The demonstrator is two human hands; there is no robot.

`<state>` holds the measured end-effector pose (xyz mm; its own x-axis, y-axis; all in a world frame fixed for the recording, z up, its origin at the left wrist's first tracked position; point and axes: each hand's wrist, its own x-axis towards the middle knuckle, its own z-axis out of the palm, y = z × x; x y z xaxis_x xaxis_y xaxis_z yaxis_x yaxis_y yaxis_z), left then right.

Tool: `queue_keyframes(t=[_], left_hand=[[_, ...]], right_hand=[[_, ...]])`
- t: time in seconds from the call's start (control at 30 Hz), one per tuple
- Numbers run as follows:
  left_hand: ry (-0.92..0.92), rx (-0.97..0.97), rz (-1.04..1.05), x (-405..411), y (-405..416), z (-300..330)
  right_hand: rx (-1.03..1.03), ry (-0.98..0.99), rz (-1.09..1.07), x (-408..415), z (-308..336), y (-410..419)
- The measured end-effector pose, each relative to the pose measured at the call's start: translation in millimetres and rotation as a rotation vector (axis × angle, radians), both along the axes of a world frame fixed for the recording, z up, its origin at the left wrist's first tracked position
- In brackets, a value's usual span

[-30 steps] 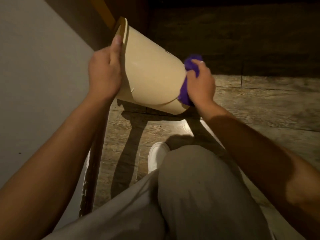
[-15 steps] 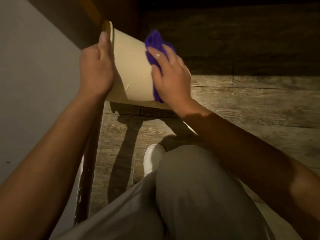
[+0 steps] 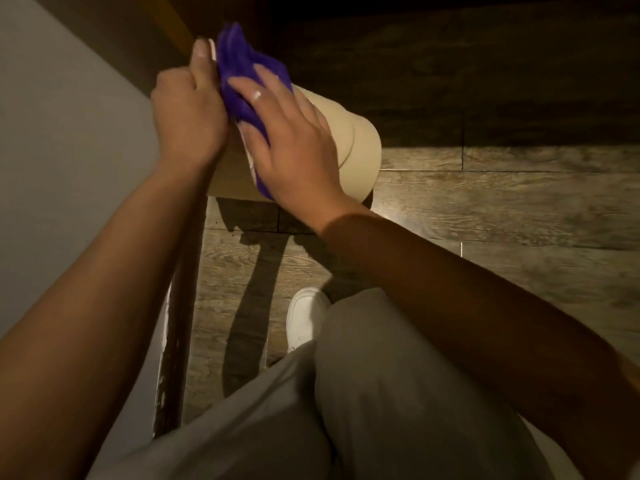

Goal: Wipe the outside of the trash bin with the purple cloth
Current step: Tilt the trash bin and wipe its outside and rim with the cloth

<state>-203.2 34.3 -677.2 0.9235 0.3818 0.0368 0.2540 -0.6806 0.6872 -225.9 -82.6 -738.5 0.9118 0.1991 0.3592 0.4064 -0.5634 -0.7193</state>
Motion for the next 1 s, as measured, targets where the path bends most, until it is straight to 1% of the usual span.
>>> queue_keyframes(t=[0.07, 0.17, 0.23, 0.3, 0.4, 0.47, 0.53, 0.57, 0.63, 0.7, 0.77, 0.8, 0.83, 0.87, 0.93, 1.0], left_hand=[[0.002, 0.102, 0.047, -4.4, 5.8, -3.9], [0.032, 0.125, 0.101, -7.1, 12.6, -6.6], [0.047, 0.107, 0.13, -3.5, 12.5, -4.7], [0.042, 0.102, 0.134, -2.6, 8.6, -3.1], [0.016, 0.08, 0.044, -30.3, 0.4, -2.1], [0.073, 0.065, -0.099, -66.1, -3.4, -8.1], [0.129, 0.05, -0.158, -96.3, -7.8, -12.3], [0.127, 0.068, -0.139, -100.7, -9.2, -12.4], [0.09, 0.087, -0.087, -82.4, -8.9, -7.1], [0.064, 0.007, -0.063, -45.3, -1.5, 4.0], [0.089, -0.076, -0.11, -20.1, 14.6, 17.5], [0.113, -0.067, -0.153, -19.1, 20.6, 16.7], [0.138, -0.044, -0.177, -27.5, 24.5, 10.3], [0.147, -0.024, -0.156, -42.3, 24.2, 0.7], [0.097, -0.019, -0.087, -68.8, 12.7, -21.1], [0.027, -0.033, -0.049, -82.3, 1.6, -37.2]], right_hand=[[-0.044, 0.109, -0.081, 8.9, -15.3, -20.7], [-0.048, 0.308, -0.263, 19.2, -51.1, -69.0], [0.004, 0.457, -0.358, 19.0, -68.1, -90.9], [0.083, 0.526, -0.386, 16.4, -76.2, -98.7], [0.132, 0.56, -0.427, 17.3, -77.4, -99.2], [0.147, 0.594, -0.452, 20.2, -78.2, -102.1], [0.139, 0.606, -0.44, 17.5, -77.4, -105.8], [0.137, 0.596, -0.425, 16.4, -75.5, -106.5], [0.148, 0.551, -0.406, 17.2, -67.0, -106.6], [0.182, 0.477, -0.4, 21.9, -55.3, -106.3], [0.212, 0.417, -0.371, 26.2, -43.4, -104.7], [0.221, 0.4, -0.353, 28.4, -38.3, -103.9], [0.225, 0.398, -0.334, 30.1, -33.9, -103.1], [0.225, 0.415, -0.317, 31.2, -30.4, -101.4], [0.197, 0.477, -0.283, 31.1, -26.1, -96.4], [0.132, 0.494, -0.223, 26.7, -24.1, -87.5]])
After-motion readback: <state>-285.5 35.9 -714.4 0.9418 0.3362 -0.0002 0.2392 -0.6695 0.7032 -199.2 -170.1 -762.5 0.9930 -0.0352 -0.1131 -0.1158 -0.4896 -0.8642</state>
